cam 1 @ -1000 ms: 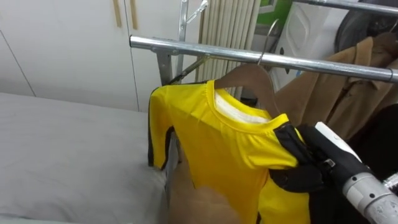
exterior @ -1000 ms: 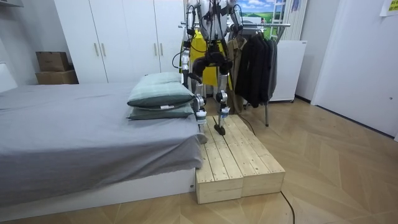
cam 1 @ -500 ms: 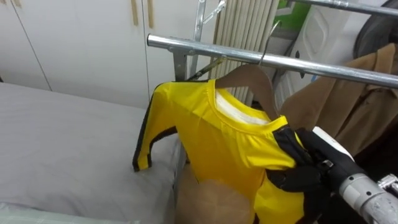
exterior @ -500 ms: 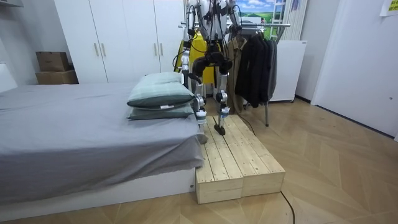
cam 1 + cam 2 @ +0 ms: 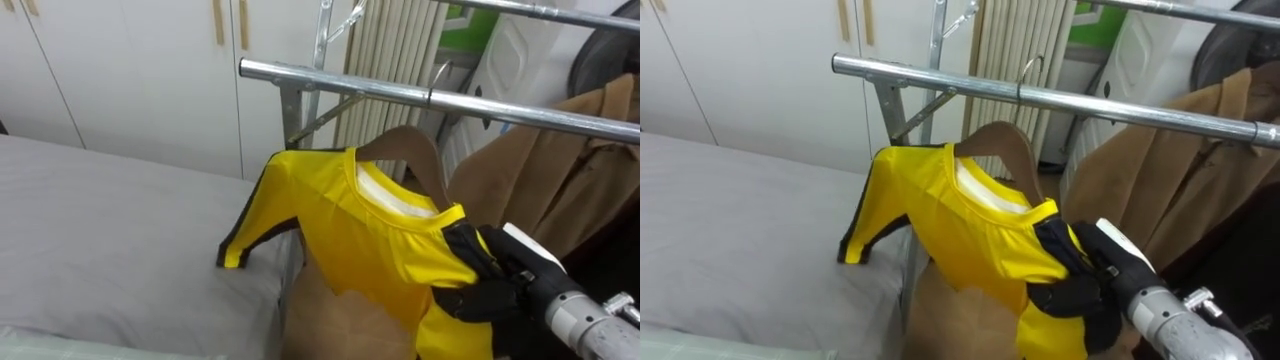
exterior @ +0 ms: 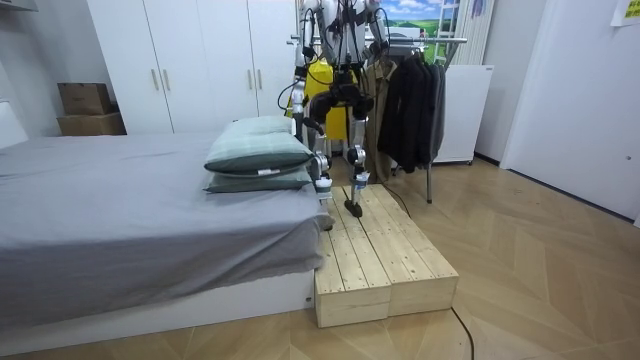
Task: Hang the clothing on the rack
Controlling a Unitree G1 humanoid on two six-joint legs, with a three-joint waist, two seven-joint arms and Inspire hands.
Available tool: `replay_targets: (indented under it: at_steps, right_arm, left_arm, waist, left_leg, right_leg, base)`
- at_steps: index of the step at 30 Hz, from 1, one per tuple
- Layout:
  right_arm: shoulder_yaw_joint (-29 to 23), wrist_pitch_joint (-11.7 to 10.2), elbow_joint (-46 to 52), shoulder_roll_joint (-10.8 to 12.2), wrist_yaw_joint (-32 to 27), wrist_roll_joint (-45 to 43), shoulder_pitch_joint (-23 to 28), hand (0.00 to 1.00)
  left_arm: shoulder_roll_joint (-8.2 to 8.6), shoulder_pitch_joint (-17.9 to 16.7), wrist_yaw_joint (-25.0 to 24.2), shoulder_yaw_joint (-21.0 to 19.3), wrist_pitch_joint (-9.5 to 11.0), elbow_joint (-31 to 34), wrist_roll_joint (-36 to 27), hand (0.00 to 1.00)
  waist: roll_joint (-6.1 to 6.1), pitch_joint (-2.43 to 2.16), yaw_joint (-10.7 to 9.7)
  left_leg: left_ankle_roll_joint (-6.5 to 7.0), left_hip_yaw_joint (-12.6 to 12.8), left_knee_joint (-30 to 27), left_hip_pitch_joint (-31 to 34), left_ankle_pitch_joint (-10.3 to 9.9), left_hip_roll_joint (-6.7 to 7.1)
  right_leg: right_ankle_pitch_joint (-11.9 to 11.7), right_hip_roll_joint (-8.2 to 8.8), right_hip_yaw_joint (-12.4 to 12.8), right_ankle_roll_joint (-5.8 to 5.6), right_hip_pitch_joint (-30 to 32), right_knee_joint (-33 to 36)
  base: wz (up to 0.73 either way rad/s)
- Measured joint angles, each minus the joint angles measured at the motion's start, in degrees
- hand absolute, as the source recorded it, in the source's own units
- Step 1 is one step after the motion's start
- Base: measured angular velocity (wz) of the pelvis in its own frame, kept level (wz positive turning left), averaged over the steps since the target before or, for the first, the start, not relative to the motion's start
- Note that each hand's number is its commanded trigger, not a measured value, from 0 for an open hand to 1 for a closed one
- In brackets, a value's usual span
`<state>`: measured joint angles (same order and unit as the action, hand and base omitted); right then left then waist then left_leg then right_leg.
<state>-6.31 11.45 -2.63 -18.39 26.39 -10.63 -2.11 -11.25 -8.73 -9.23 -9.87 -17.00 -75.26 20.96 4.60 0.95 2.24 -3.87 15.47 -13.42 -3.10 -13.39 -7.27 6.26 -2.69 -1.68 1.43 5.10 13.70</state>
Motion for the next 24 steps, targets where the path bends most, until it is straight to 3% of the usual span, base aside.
replay_targets:
  at_steps: [12,14,20,24]
  right_arm:
    - [0.04,-0.36,-6.03,0.22,-2.68,1.87,0.01,1.00]
    - [0.07,-1.95,-8.20,0.33,-3.40,2.29,0.07,1.00]
    - [0.00,-2.86,-11.50,1.34,-5.42,2.36,0.16,1.00]
    - [0.04,-3.74,-13.64,2.90,-7.11,3.56,0.15,1.00]
  left_arm:
    - [0.00,-0.02,0.00,1.18,-0.01,-0.01,-0.16,0.00]
    - [0.00,-0.09,0.01,1.46,-0.02,-0.12,-0.24,0.00]
    - [0.29,-0.37,0.01,1.73,-0.02,-0.12,-0.79,0.00]
    - [0.30,-0.49,0.01,1.74,-0.02,-0.12,-1.83,0.00]
  waist:
    - [-0.14,-0.09,-0.02]
    - [-0.36,-0.09,-0.06]
    - [-1.32,-0.81,-0.20]
    - [-1.74,-0.75,-0.15]
  left_leg:
    - [-0.01,-0.01,0.02,-0.37,0.00,0.00]
    - [-0.01,-0.18,0.04,-0.69,-0.01,-0.02]
    - [-0.02,-0.55,0.04,-0.71,-0.01,-0.02]
    - [-0.04,-0.75,0.29,-1.55,0.01,-0.02]
  right_leg:
    - [0.00,0.13,-0.36,0.00,-0.44,-0.04]
    - [0.00,0.10,-0.47,0.00,-0.96,-0.20]
    - [0.01,0.19,-0.80,-0.01,-1.24,-0.30]
    - [0.05,0.12,-1.00,-0.02,-2.07,-1.00]
  base:
    - [0.00]
    - [0.04]
    - [0.03]
    - [0.02]
